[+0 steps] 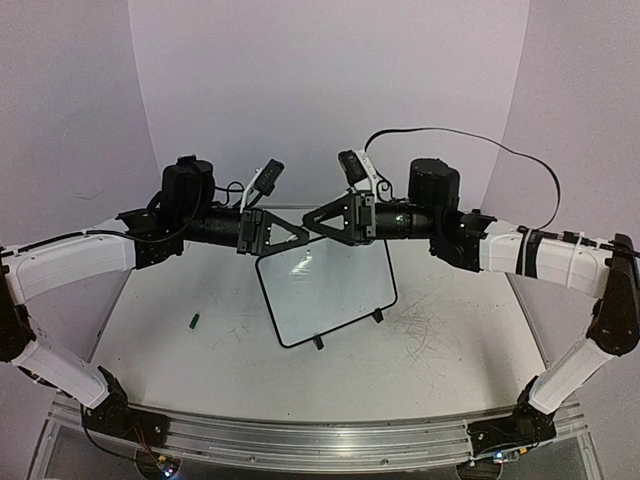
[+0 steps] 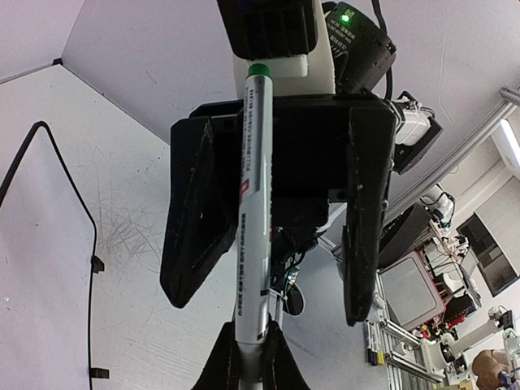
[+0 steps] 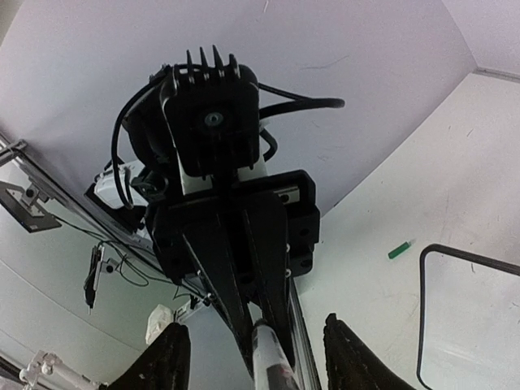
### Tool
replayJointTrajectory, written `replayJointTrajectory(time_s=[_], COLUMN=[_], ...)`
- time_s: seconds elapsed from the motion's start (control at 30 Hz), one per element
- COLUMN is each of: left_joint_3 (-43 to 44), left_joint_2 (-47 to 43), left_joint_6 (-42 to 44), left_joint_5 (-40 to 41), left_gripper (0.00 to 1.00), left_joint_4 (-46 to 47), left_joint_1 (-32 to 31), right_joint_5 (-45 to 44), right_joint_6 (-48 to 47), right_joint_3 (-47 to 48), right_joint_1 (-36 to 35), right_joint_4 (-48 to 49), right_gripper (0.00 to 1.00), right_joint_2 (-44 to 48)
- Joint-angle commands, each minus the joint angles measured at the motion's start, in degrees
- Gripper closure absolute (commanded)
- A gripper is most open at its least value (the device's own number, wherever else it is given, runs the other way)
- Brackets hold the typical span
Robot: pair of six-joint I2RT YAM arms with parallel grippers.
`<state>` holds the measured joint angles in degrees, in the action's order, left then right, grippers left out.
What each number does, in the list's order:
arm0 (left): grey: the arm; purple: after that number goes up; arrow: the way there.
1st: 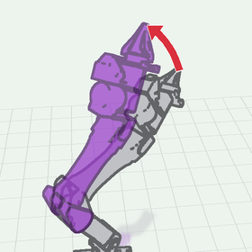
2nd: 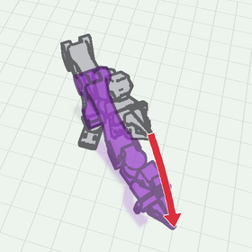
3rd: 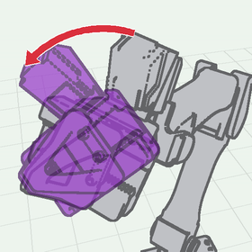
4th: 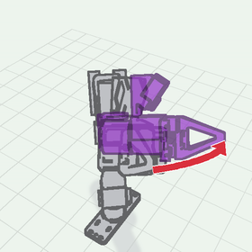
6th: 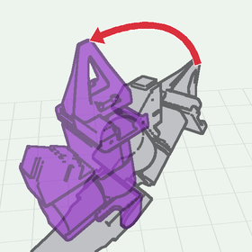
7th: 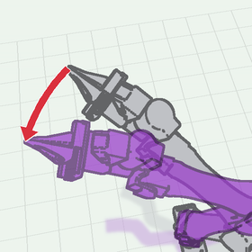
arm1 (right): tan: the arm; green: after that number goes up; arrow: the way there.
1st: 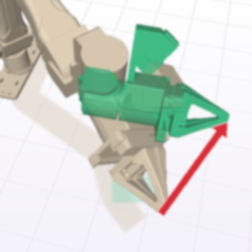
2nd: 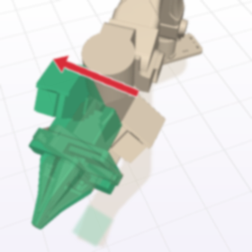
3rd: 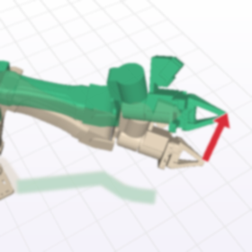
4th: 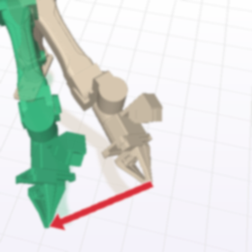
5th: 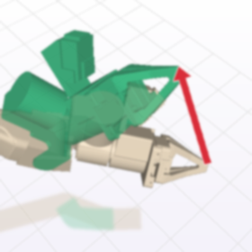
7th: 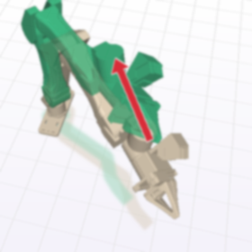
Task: Write a sentence on the whiteboard
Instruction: Pass from the right arm to the left, then pass from the left arm to the right
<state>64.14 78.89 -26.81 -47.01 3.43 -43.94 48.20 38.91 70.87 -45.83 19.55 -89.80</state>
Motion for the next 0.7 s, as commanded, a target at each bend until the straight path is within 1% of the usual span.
replayJointTrajectory(time_s=[0.0, 0.17, 0.33, 0.67], left_joint_3=[2.52, 2.57, 2.24, 2.58], left_joint_2=[-0.44, -0.32, -0.12, 1.08], left_joint_6=[3.42, 3.84, 3.45, 3.44], left_joint_5=[-2.78, -3.98, -5.20, -8.00], left_gripper=[1.00, 1.00, 1.00, 1.00], left_joint_4=[-2.47, -3.08, -3.08, -3.72], left_joint_1=[-0.03, -0.06, -0.09, -0.09], right_joint_5=[9.76, 13.35, 12.61, 14.69], right_joint_6=[-2.34, -6.12, -6.20, -6.36], right_joint_3=[2.59, 4.45, 5.60, 8.24], right_joint_1=[2.79, 3.53, 3.37, 2.41], right_joint_4=[-3.40, -9.19, -9.62, -9.70], right_gripper=[0.42, 0.44, 0.47, 0.54], right_joint_2=[1.23, 0.44, -0.90, -4.21])
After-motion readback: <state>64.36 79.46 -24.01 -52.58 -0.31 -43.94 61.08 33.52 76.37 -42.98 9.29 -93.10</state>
